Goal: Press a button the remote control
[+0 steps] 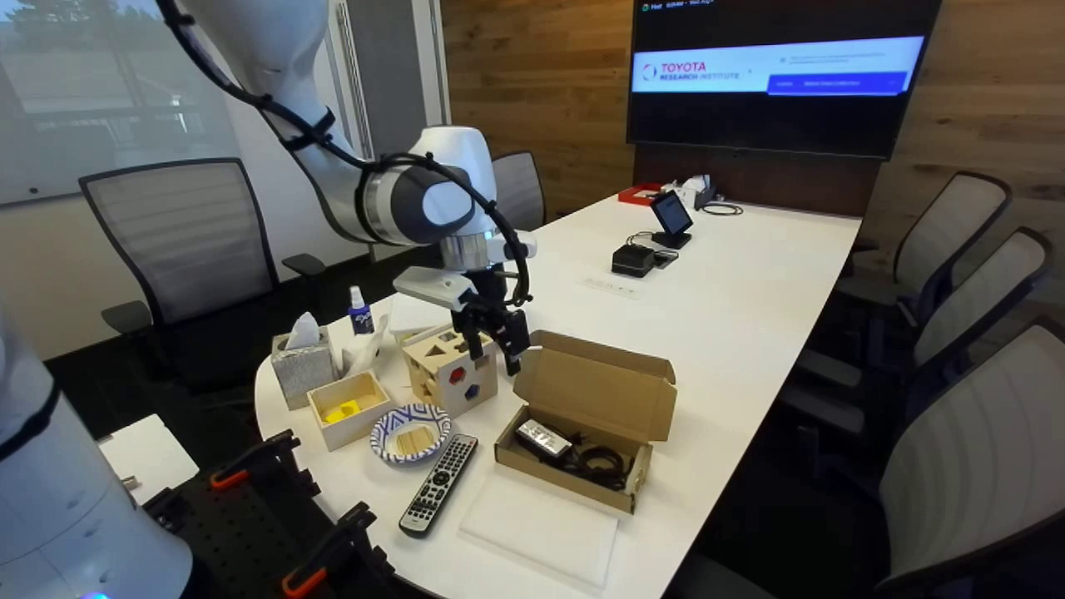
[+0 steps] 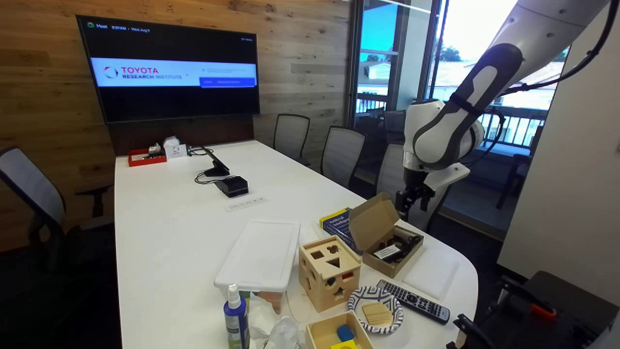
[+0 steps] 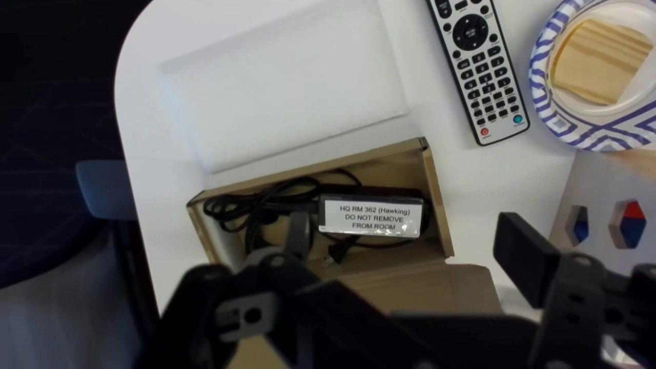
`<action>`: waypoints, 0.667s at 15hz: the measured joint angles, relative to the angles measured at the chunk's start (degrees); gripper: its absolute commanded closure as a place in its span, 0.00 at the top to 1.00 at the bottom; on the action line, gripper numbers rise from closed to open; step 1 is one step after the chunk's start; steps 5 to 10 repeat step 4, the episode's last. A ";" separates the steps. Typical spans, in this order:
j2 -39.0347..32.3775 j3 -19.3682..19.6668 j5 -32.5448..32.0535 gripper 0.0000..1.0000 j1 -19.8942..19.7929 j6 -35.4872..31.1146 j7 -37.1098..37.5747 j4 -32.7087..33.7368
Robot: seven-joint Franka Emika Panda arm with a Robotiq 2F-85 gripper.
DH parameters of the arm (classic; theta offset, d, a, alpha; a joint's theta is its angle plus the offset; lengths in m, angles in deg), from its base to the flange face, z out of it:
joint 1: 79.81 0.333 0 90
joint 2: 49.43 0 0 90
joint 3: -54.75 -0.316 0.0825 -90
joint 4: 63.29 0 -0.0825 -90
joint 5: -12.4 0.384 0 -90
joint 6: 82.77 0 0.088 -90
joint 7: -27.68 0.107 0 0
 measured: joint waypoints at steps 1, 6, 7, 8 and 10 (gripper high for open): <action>1.08 -0.22 -0.41 1.00 -0.37 0.80 -0.46 0.20; 3.24 -1.24 -0.45 1.00 -1.90 2.52 -2.39 0.96; 3.24 -1.24 -0.45 1.00 -1.90 2.52 -2.39 0.96; 3.24 -1.24 -0.45 1.00 -1.90 2.52 -2.39 0.96; 3.24 -1.24 -0.45 1.00 -1.90 2.52 -2.39 0.96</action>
